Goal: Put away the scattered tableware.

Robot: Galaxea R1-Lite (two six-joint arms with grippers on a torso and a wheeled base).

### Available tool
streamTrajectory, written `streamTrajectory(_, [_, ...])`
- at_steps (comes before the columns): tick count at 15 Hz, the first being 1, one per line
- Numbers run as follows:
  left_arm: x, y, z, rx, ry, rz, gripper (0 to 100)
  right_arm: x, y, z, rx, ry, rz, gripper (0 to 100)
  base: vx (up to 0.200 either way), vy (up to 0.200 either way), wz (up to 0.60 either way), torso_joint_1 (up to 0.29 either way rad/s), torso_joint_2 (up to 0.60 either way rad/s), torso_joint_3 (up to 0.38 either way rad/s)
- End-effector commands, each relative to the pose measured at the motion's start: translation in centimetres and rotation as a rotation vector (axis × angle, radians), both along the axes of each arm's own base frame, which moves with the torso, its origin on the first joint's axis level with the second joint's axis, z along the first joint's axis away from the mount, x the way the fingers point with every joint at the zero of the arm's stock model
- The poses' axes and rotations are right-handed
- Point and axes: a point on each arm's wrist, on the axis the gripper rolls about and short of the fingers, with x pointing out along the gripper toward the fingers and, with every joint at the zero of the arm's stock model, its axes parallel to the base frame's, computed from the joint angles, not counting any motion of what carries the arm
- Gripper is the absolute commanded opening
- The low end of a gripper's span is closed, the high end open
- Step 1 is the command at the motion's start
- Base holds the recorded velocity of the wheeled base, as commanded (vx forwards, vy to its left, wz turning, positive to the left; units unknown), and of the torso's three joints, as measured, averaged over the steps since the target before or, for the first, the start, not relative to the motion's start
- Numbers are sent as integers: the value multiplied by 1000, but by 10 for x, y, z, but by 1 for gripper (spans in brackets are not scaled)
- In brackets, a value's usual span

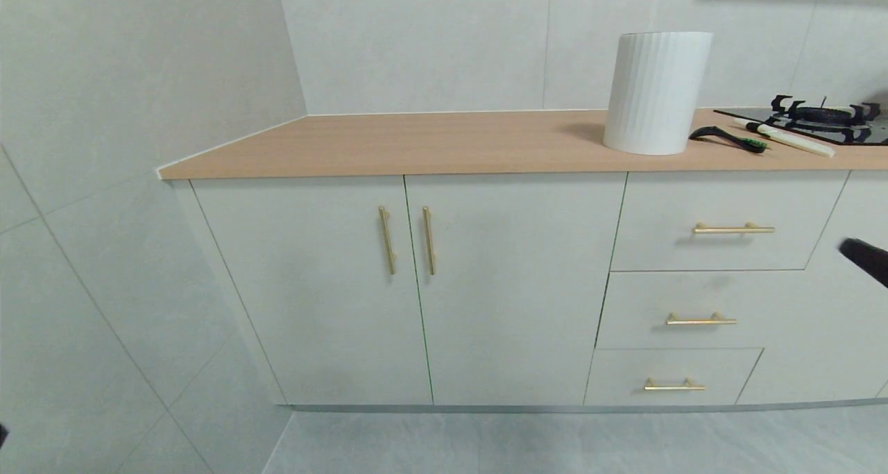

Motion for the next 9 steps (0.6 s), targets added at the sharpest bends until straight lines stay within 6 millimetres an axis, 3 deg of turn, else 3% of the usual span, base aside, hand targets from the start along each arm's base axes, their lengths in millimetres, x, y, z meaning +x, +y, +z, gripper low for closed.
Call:
streamTrajectory(1, [-50,8,-24,21,-159,94,100,-103,-36,-43,-110,-92,-75,100,0,0,0,0,0,0])
streamTrajectory(5, [-59,9,-30,41,-178,216,100,-129,-38,-64,-146,-91,-203,100,0,0,0,0,0,0])
streamTrajectory(7, [-58,8,-32,42,-172,262,100,-127,-37,-78,-172,-36,-261,100,0,0,0,0,0,0])
streamTrajectory(9, [-63,4,-33,62,-195,341,100,-128,-36,-78,-164,-46,-401,100,0,0,0,0,0,0])
